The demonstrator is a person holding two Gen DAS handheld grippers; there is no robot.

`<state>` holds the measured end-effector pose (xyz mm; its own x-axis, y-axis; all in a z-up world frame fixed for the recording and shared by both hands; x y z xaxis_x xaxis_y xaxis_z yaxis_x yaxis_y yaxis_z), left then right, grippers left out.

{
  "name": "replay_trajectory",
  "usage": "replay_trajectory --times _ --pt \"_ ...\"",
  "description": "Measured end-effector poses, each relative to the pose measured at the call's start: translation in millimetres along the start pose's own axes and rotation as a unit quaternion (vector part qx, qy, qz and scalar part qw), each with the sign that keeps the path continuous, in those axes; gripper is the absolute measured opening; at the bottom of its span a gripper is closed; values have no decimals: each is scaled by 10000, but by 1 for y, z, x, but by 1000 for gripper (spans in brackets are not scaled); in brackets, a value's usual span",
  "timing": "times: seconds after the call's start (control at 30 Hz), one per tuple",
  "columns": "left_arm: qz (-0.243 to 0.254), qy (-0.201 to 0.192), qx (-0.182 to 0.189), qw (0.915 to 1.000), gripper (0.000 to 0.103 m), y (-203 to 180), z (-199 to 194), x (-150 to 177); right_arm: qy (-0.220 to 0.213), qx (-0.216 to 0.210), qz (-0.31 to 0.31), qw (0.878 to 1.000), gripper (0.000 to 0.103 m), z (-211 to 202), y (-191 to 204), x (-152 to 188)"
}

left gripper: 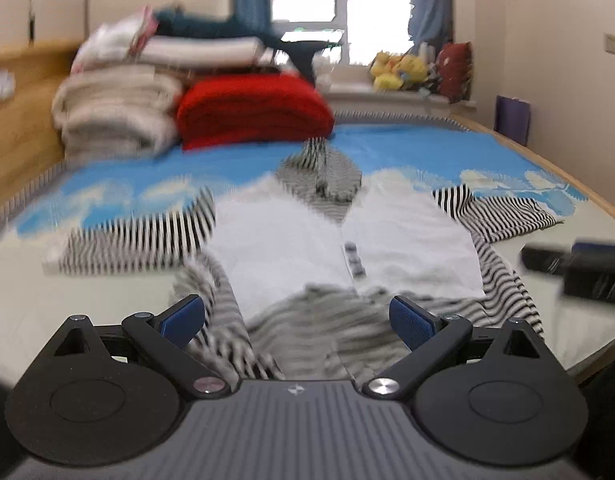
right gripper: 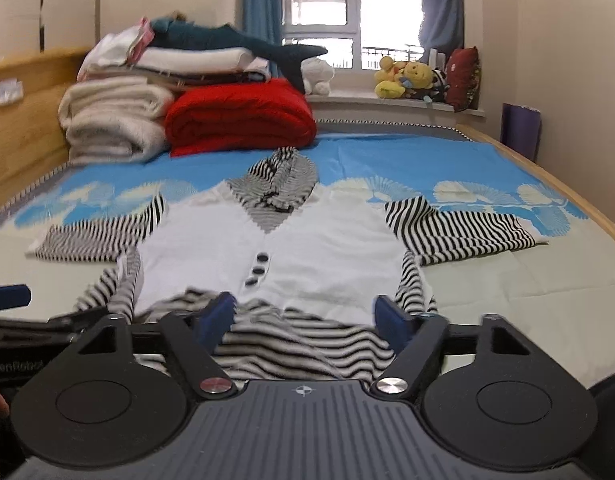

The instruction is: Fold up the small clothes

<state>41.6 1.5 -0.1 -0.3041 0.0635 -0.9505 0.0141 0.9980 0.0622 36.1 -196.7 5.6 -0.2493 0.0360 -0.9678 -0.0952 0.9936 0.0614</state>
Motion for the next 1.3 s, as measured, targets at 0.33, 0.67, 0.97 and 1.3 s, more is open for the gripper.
replay_trajectory --times 0.33,0.67,0.97,1.3 --pt "947 -909 693 9889 45 35 50 -65 -1069 -76 -445 9932 66 41 -80 -75" --pt "-904 1931 260 9767 31 111 160 23 1310 570 989 9848 65 124 -145 17" --pt "-1226 3268 -241 9368 67 119 184 90 2630 762 1537 9494 65 152 -145 72" --pt "-1287 2912 234 9477 6 108 156 92 2967 856 1608 9374 5 148 -153 97"
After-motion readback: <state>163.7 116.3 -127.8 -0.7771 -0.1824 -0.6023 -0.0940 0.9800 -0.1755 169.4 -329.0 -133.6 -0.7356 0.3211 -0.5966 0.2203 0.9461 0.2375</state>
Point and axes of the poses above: each gripper's, at about its wrist camera, not at the fingertips, and z roughly the way its jaws point, y to its left, x to its underside, the point moved 4 cm from there along z, roughly the way its jaws point, and after that the axes turned 13 degrees about -y, right-handed, at the moved point
